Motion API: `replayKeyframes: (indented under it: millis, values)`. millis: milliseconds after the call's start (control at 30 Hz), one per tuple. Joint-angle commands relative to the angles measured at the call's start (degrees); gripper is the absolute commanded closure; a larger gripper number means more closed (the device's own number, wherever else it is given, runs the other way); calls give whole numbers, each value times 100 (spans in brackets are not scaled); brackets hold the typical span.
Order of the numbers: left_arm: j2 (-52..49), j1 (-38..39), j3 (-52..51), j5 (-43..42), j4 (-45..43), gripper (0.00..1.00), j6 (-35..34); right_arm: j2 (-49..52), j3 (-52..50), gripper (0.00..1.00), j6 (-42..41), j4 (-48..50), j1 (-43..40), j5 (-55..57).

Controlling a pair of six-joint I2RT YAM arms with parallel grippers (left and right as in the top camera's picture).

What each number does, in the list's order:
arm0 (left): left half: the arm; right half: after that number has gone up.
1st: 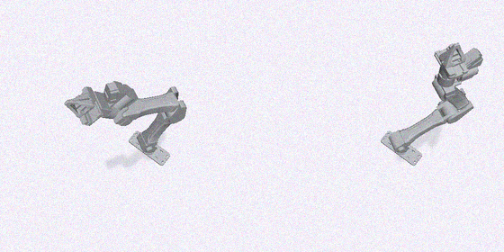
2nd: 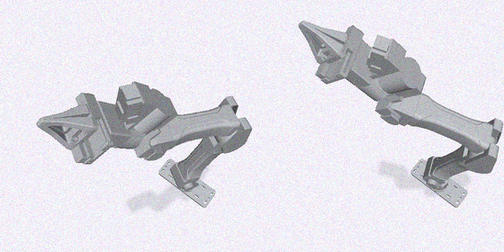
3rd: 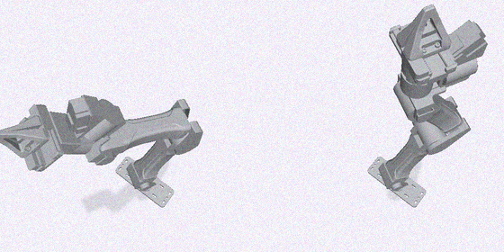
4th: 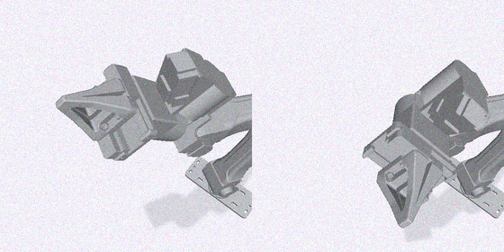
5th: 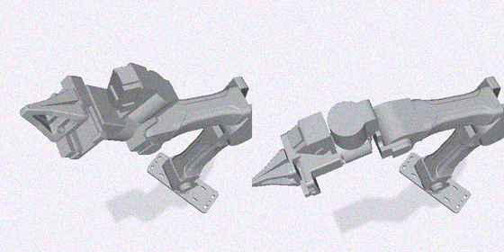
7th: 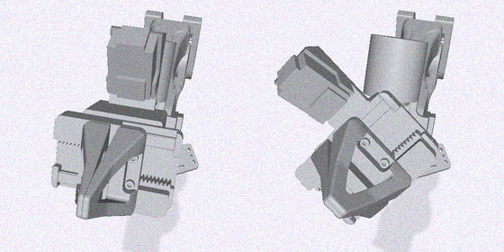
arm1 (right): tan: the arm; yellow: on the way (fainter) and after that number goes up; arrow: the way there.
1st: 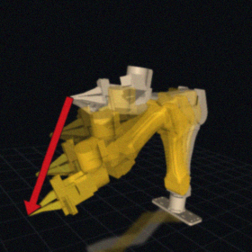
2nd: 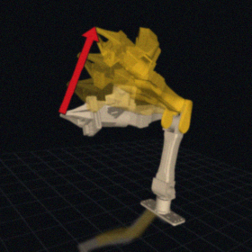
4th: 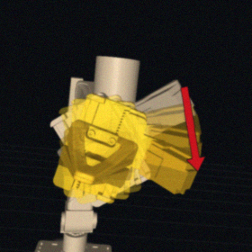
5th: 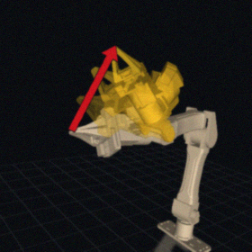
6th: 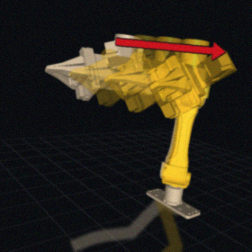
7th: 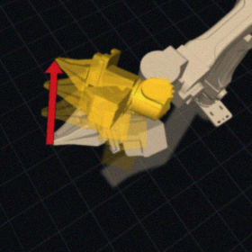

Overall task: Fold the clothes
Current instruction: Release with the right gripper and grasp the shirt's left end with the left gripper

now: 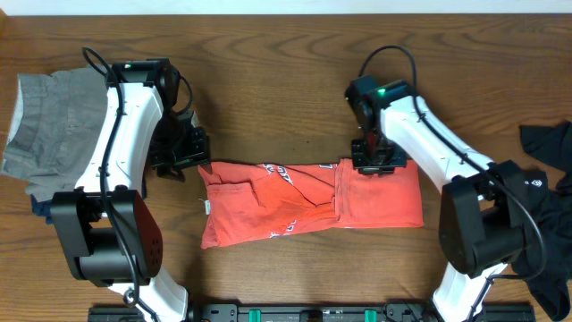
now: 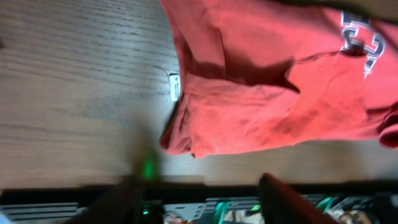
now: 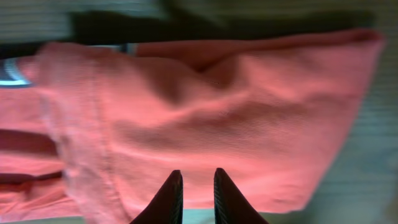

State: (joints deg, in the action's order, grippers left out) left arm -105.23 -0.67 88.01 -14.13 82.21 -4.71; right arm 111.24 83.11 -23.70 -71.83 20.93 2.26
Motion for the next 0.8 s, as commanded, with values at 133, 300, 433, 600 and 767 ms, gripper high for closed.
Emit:
replayKeyframes:
  millis: [133, 300, 433, 600, 767]
  values:
    - [42, -28, -319, 24, -518, 24, -24, -710, 85, 76, -85, -396, -929, 223]
    - [39, -26, -872, 22, -984, 20, -24, -1244, 85, 1, 42, -693, -1670, 181]
    - [37, -13, -1300, -57, -1338, 20, -24, -1392, 85, 1, 323, -866, -2011, 181]
    - [37, -11, -1816, -245, -1681, 20, 17, -1384, 76, 1, 361, -883, -2168, 184]
    - [37, -11, -2330, -944, -2140, 19, 407, -1386, 76, 1, 361, -828, -2166, 184]
